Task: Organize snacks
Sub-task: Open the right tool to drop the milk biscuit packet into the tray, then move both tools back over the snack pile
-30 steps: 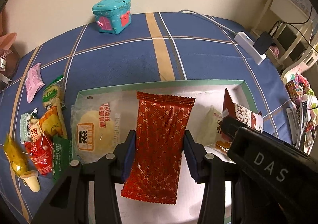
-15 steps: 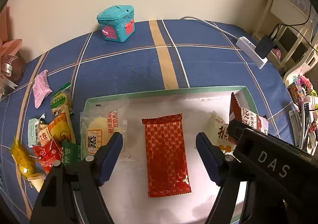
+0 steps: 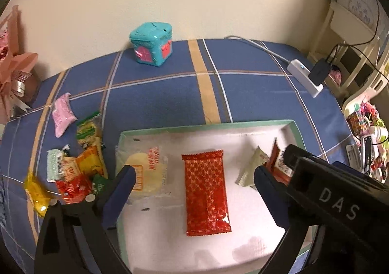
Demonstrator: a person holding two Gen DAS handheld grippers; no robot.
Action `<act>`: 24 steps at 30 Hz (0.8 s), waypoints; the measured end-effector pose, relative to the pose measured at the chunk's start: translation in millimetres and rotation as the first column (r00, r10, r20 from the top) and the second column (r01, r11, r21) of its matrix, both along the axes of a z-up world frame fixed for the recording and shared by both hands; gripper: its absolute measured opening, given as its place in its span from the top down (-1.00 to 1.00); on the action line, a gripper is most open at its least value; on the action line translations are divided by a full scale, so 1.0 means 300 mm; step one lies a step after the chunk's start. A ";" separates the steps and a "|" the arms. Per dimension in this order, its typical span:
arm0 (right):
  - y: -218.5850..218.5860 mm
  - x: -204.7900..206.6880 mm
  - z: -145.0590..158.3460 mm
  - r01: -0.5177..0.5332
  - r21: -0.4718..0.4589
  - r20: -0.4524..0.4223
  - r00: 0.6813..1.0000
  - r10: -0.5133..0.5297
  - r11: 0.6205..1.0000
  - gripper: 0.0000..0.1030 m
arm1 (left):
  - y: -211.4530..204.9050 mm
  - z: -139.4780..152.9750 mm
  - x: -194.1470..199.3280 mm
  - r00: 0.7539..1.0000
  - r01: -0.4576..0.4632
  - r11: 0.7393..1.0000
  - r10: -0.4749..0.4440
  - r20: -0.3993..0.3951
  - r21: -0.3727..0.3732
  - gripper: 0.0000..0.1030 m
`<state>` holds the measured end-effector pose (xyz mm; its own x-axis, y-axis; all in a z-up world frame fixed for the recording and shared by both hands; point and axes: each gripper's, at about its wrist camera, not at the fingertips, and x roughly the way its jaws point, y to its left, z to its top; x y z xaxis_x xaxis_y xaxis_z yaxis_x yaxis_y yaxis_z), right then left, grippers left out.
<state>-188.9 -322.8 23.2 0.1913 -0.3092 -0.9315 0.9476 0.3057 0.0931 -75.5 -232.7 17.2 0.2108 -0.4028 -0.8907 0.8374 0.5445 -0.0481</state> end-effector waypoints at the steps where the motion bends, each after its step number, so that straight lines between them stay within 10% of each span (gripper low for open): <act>1: 0.003 0.001 0.012 -0.004 -0.010 -0.005 1.000 0.003 1.000 -0.64 | 0.006 0.009 0.005 1.000 -0.008 1.000 0.008 0.003 -0.003 -0.91; 24: 0.065 0.018 0.099 -0.043 -0.036 -0.030 0.999 0.042 0.998 -0.64 | 0.196 0.082 0.232 0.975 -0.219 0.975 0.220 0.017 -0.041 -0.94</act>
<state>-183.5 -303.4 52.7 0.1775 -0.3357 -0.9251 0.9358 0.3485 0.0531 -5.8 -174.0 41.8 0.3169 -0.3785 -0.8697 0.6986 0.7133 -0.0559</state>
